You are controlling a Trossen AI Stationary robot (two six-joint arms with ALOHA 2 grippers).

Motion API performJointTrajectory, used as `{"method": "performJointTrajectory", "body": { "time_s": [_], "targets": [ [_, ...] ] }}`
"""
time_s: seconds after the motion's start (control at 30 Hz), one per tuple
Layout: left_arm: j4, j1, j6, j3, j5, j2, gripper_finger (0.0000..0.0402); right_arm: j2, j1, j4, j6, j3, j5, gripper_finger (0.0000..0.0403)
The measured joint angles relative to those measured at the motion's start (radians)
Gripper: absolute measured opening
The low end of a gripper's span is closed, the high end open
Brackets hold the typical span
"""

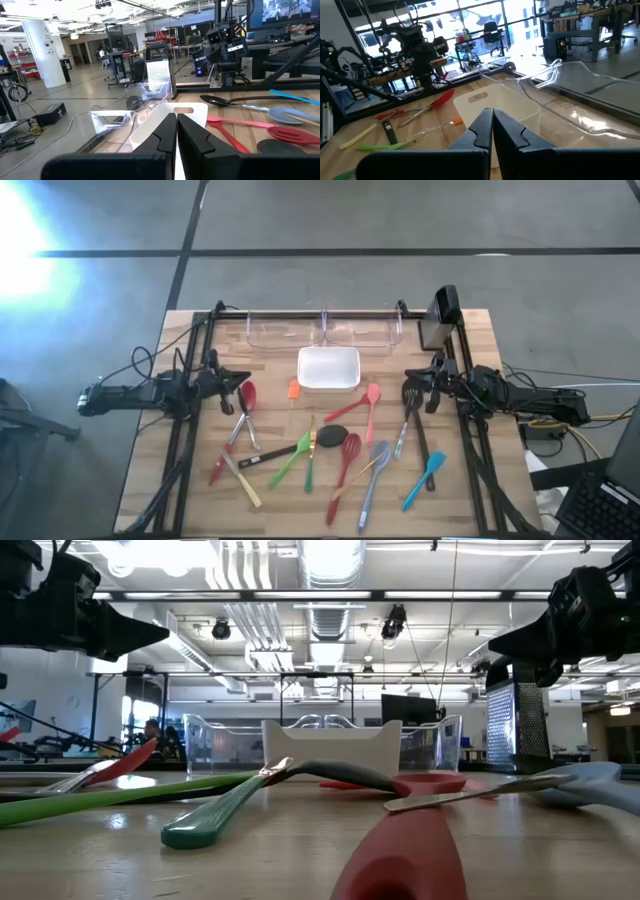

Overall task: Pick & Place Kitchen Items
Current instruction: Put the blue table knife into the white bin

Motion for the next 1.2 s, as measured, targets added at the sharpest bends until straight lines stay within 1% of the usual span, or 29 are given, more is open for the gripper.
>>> {"method": "performJointTrajectory", "body": {
  "time_s": [0.5, 0.63, 0.73, 0.87, 1.03, 1.07, 1.1, 1.2],
  "targets": [
    [0.001, 0.0, 0.0, 0.0, 0.0, 0.0, 0.0016, 0.002, 0.001, 0.0, -0.001, 0.0, -0.001, 0.0008],
    [0.001, 0.0, 0.0, 0.0, 0.0, 0.0, 0.0018, 0.002, 0.001, 0.011, -0.041, 0.0, 0.029, 0.0008],
    [0.001, 0.0, 0.0, 0.0, 0.0, 0.0, 0.0018, 0.001, 0.001, 0.02, -0.058, 0.0, 0.031, 0.0008],
    [0.002, 0.0, 0.0, 0.0, 0.0, 0.0, 0.0016, 0.004, 0.001, 0.087, -0.041, 0.0, 0.031, 0.0008],
    [0.005, 0.0, 0.0, 0.0, 0.0, 0.0, 0.0018, 0.008, 0.001, 0.138, -0.075, 0.0, 0.031, 0.0008],
    [0.006, 0.0, 0.0, 0.0, 0.0, 0.0, 0.0018, 0.008, 0.001, 0.171, -0.049, 0.0, 0.016, 0.0008],
    [0.006, 0.0, 0.0, 0.0, 0.0, 0.0, 0.0018, 0.008, 0.001, 0.208, -0.037, 0.0, -0.021, 0.0008],
    [0.006, 0.0, 0.0, 0.0, 0.0, 0.0, 0.0016, 0.017, 0.002, 0.213, -0.12, 0.072, -0.228, 0.0008]
  ]
}}
